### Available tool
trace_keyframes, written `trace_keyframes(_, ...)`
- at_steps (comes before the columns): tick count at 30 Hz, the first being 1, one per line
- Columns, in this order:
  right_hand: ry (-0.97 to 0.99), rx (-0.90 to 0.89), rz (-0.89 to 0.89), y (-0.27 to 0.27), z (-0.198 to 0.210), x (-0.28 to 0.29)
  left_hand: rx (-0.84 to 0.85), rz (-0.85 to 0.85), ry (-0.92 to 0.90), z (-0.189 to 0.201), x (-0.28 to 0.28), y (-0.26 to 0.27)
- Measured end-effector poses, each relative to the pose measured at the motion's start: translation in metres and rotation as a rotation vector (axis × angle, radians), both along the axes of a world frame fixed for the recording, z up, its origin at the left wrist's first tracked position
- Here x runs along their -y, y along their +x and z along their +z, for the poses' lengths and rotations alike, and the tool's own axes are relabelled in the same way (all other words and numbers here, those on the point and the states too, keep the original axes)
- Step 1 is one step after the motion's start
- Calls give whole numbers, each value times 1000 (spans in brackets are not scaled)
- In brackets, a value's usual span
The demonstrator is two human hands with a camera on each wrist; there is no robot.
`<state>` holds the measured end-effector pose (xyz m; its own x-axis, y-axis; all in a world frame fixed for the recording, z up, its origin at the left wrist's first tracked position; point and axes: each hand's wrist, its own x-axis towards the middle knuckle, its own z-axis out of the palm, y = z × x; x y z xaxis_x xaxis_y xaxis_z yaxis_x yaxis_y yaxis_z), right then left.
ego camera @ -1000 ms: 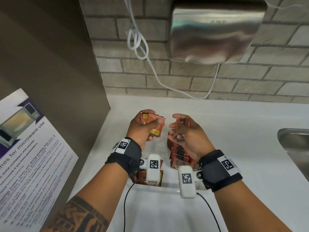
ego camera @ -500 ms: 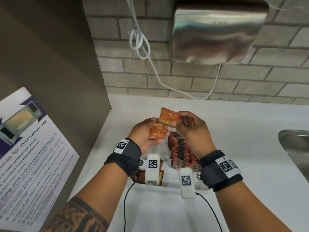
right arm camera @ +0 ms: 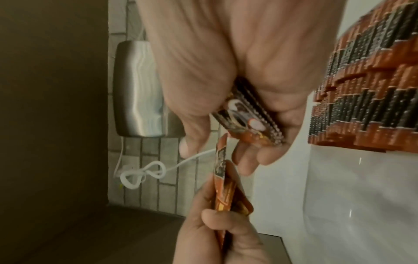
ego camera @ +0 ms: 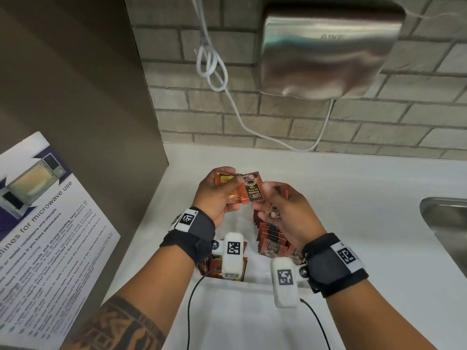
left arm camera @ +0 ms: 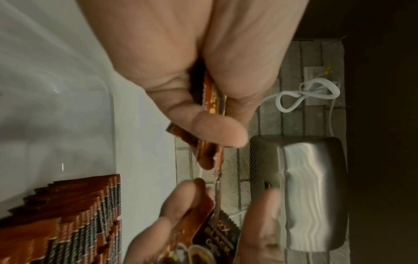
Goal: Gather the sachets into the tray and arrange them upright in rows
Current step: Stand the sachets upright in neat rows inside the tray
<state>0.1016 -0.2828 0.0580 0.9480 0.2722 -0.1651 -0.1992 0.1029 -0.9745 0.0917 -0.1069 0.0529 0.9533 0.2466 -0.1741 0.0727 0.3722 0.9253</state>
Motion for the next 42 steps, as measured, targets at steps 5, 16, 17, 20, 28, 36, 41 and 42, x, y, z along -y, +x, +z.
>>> trace_keyframes(5,62,23,-82,9,2,0,-39,-85,18,1,1,-3)
trace_keyframes(16,101,109,-84,8,4,-5,-84,-337,85,5,21,-13)
trace_keyframes(17,127,103,-86,11,5,-2,-84,-329,39,4,20,-11)
trace_keyframes(20,193,68,-135,16,8,6,-79,-304,-188,4,12,-9)
trace_keyframes(28,-160,191,90,5,8,2,-8,-197,109,-5,14,-5)
trace_keyframes(36,-305,514,-59,15,5,8,-159,-233,-141,-5,8,-7)
trace_keyframes(41,-509,782,-73,13,-6,4,-87,-242,-58,-3,9,-3)
trace_keyframes(42,-482,734,-97,14,-7,5,-74,-219,-27,-4,8,-3)
